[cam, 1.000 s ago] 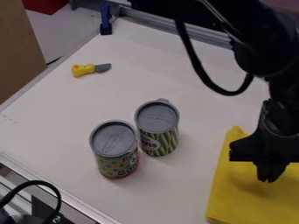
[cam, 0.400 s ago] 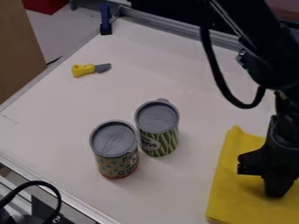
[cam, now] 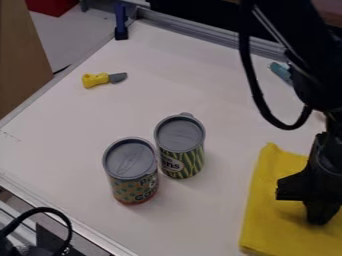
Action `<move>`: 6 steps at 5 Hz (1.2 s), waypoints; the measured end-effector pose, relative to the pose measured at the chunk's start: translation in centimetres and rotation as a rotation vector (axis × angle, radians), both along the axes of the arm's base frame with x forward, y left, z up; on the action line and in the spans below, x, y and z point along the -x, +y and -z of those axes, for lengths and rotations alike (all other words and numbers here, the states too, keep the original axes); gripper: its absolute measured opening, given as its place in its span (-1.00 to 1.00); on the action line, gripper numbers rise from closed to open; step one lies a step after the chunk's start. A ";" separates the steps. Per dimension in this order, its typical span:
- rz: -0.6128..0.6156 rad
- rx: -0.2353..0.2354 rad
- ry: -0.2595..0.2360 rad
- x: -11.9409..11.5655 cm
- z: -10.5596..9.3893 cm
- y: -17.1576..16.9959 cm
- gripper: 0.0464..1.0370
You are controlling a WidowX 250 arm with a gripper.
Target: Move the yellow cloth besides the can
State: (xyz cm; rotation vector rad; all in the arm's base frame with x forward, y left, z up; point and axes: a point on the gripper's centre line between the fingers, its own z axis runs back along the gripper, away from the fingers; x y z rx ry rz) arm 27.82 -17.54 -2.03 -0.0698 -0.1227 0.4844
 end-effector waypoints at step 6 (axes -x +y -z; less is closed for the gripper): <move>-0.365 -0.068 -0.053 -6.4 0.1 8.8 -0.99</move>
